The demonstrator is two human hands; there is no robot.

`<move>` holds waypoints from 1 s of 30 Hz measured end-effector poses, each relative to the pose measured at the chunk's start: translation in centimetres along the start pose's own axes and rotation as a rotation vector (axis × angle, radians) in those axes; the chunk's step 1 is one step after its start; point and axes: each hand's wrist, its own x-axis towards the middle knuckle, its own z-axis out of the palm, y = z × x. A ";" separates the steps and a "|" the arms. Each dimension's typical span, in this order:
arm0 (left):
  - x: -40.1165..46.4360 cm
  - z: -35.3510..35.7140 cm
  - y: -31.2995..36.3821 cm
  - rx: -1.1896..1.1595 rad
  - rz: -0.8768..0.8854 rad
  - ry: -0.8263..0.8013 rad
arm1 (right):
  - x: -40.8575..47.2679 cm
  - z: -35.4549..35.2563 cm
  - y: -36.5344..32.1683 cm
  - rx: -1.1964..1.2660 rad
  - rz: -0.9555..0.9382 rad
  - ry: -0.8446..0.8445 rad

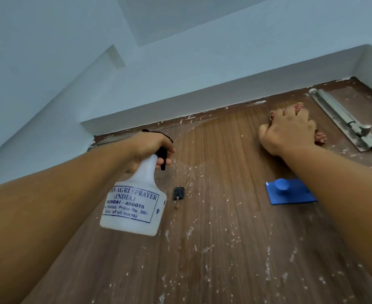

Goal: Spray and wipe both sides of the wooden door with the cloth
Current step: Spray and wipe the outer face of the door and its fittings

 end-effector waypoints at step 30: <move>4.7 -13.8 -9.6 -0.232 0.092 -0.206 | -0.8 4.6 -16.0 0.050 0.004 -0.005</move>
